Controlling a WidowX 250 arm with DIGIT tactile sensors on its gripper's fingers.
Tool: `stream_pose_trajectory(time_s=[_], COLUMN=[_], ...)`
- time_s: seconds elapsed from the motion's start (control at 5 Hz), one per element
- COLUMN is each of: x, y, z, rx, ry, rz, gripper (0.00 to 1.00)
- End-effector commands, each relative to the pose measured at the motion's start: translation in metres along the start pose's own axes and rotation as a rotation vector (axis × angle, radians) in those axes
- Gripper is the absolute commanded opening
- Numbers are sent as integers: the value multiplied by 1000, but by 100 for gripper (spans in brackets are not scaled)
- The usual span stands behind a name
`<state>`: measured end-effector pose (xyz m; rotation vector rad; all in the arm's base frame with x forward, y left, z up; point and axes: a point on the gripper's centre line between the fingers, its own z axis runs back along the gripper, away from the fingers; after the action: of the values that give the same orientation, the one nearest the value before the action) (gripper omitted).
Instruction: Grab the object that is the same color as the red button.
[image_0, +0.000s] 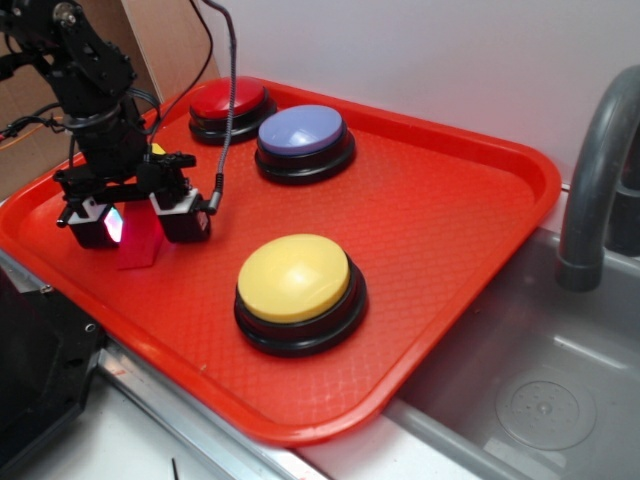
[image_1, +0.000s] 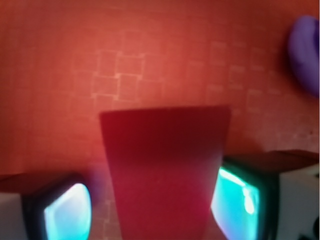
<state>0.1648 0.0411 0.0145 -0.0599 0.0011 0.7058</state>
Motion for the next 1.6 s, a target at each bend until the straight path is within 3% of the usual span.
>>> stream_pose_trajectory(time_s=[0.0, 0.2, 0.4, 0.6, 0.8, 1.0, 1.4], x=[9, 11, 13, 5, -11, -19, 0], y=[-5, -2, 0, 4, 0, -6, -31], z=[1, 3, 34, 84, 133, 174, 189], rx=[13, 10, -4, -102, -130, -129, -72], ry=[-19, -8, 74, 28, -45, -24, -4], rz=[-26, -33, -166, -262, -325, -349, -402], gripper=[41, 0, 0, 0, 0, 0, 0])
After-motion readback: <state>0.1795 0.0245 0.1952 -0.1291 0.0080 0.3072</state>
